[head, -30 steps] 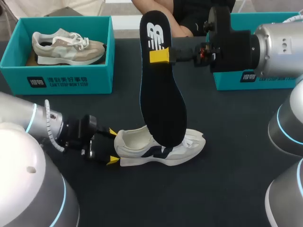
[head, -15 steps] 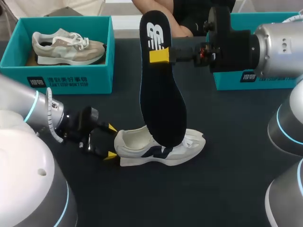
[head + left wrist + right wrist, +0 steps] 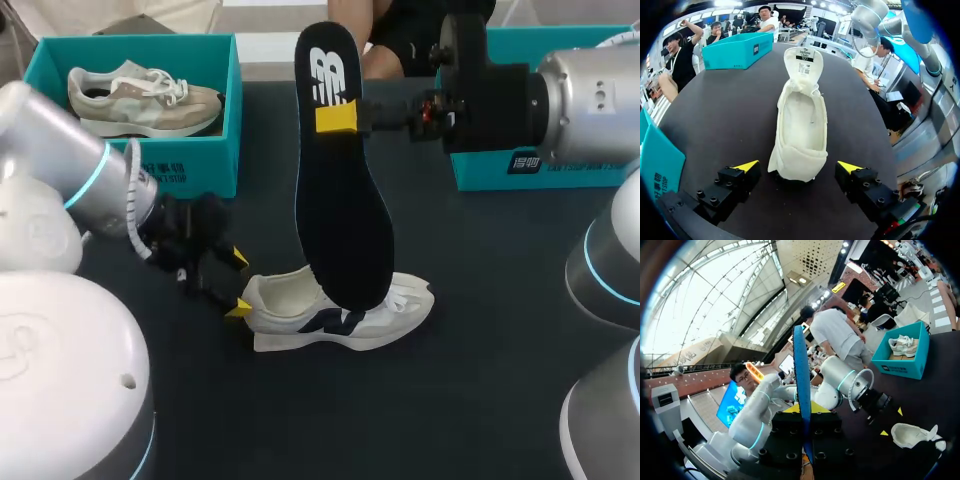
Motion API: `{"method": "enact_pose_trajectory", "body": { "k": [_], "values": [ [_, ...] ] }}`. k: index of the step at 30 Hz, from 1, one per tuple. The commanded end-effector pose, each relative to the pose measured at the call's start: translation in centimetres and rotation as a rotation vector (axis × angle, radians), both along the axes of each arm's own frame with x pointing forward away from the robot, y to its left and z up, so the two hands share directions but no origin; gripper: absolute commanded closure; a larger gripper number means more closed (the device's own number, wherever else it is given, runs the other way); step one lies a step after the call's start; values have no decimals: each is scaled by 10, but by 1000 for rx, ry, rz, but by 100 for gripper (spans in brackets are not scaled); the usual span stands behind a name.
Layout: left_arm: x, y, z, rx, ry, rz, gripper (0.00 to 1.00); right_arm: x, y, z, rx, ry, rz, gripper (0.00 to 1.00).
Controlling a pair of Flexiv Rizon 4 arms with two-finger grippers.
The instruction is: Take the shoe out of the shoebox, open the shoe tongue, remove and reinsert the insole, then place the shoe into the shoebox
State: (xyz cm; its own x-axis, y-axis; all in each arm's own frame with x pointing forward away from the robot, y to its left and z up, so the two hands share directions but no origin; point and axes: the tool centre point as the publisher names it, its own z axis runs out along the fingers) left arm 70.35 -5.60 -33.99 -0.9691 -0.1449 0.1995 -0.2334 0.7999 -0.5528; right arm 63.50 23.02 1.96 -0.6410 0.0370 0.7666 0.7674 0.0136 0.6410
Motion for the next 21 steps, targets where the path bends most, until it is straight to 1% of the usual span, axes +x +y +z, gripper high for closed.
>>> {"method": "enact_pose_trajectory", "body": {
  "k": [1,3,7,9,13,14,16,17,21],
  "values": [
    [6,-6,14,267,35,-64,0,0,5,0,-3,1,-4,100],
    [4,-9,16,317,50,-75,0,0,5,0,-3,1,-4,100],
    [3,-15,18,376,83,-103,0,0,5,0,-3,1,-4,100],
    [3,-17,18,424,77,-94,0,0,5,0,-3,1,-4,100],
    [0,-21,19,434,49,-125,0,0,5,0,-3,1,-4,100],
    [0,-22,20,459,35,-111,0,0,5,0,-3,1,-4,100],
    [-1,-24,21,457,20,-136,0,0,5,0,-3,1,-4,100],
    [-1,-26,21,480,9,-129,0,0,5,0,-3,1,-4,100],
    [-1,-32,20,495,18,-182,0,0,5,0,-3,1,-4,100]
  ]
}}
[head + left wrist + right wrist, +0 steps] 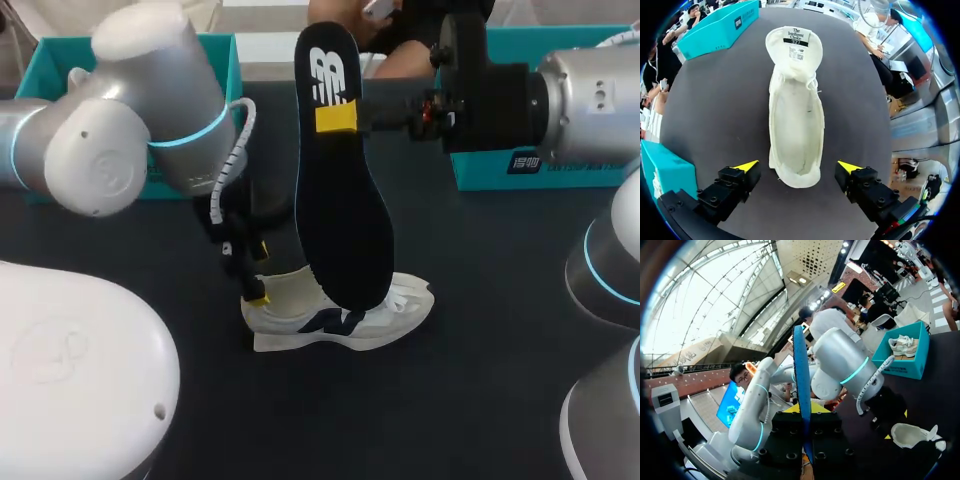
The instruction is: Take the shoe out of the shoebox, open the shoe tongue, remove and reinsert the insole, then place the shoe into the shoebox
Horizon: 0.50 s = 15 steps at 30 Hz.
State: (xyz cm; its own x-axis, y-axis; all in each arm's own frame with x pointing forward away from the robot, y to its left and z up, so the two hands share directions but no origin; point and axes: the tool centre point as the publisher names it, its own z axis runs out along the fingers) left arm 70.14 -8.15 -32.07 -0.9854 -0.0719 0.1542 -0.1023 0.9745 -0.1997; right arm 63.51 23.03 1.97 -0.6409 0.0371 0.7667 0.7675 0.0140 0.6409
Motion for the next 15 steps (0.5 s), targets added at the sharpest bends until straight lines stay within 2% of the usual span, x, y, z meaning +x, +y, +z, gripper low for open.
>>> {"method": "enact_pose_trajectory", "body": {
  "k": [1,15],
  "values": [
    [1,-8,1,109,20,-34,0,0,5,0,-3,1,-4,100],
    [-1,-12,0,175,-12,-41,0,0,5,0,-3,1,-4,100]
  ]
}}
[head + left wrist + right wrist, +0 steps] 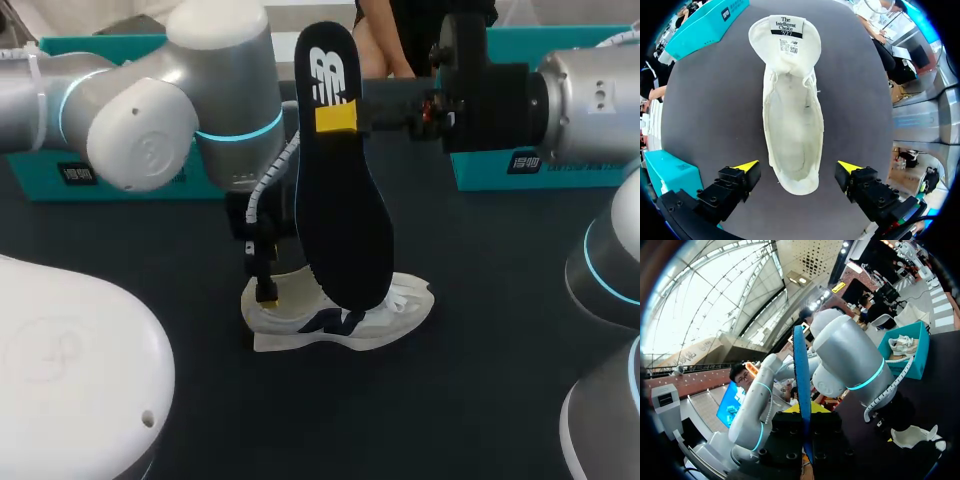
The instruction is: Take the shoe out of the shoebox, open the shoe tongue, remove and reinsert the insole, then place the shoe into the shoebox
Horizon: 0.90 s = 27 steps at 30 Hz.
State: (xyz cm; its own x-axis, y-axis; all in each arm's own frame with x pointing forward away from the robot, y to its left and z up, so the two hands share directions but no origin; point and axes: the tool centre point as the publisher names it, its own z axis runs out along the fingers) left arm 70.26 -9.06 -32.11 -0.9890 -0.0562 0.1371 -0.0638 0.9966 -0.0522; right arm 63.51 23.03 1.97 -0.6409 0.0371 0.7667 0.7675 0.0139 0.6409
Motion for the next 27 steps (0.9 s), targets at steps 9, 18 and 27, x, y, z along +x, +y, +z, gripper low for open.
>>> {"method": "enact_pose_trajectory", "body": {
  "k": [9,18,27],
  "values": [
    [-4,-3,2,42,-23,8,0,0,5,0,-3,1,-4,100],
    [-3,-3,1,65,-29,19,0,0,5,0,-3,1,-4,100],
    [-3,-3,1,65,-29,19,0,0,5,0,-3,1,-4,100]
  ]
}}
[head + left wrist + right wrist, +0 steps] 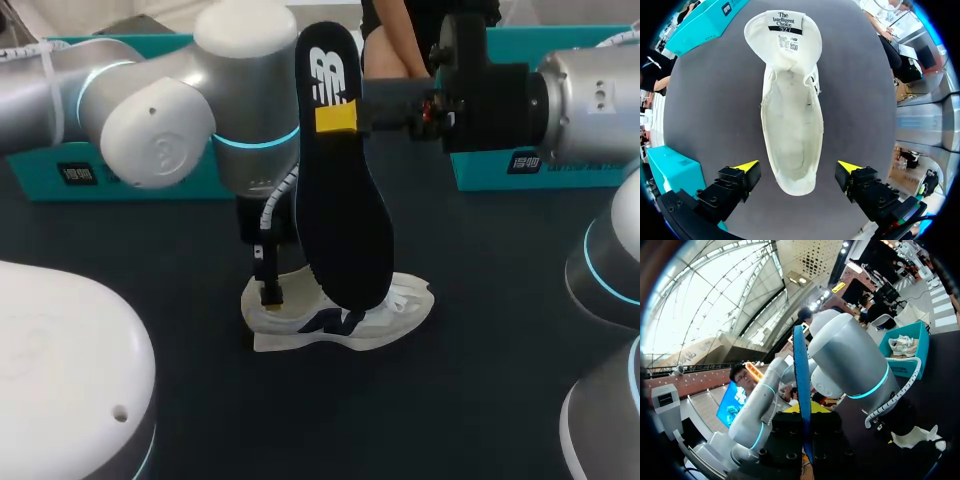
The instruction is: Take the shoe out of the shoebox, open the shoe tongue, remove and reinsert the insole, then place the shoe into the shoebox
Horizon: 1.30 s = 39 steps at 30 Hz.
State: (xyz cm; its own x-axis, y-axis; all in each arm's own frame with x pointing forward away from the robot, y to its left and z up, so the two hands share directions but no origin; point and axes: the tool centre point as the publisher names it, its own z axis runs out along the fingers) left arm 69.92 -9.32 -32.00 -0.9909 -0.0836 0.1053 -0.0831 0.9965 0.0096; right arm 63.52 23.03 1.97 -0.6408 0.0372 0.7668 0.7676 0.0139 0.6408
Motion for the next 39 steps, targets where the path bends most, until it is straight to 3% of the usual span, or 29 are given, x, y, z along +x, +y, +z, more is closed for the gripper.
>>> {"method": "enact_pose_trajectory", "body": {
  "k": [1,12,20,25,30,36,39],
  "values": [
    [0,0,0,1,-1,0,0,0,5,0,-3,1,-4,100],
    [18,-10,5,6,-18,10,0,0,5,0,-3,1,-4,100],
    [44,-26,-13,-2,-23,23,0,0,5,0,-3,1,-4,100],
    [50,-40,-24,-2,-35,27,0,0,5,0,-3,1,-4,100],
    [50,-52,-35,-9,-37,18,18,0,5,0,-3,1,-4,100],
    [49,-60,-47,-22,-43,27,14,0,5,0,-3,1,-4,100],
    [47,-64,-50,-30,-50,27,20,0,5,0,-3,1,-4,100]
  ]
}}
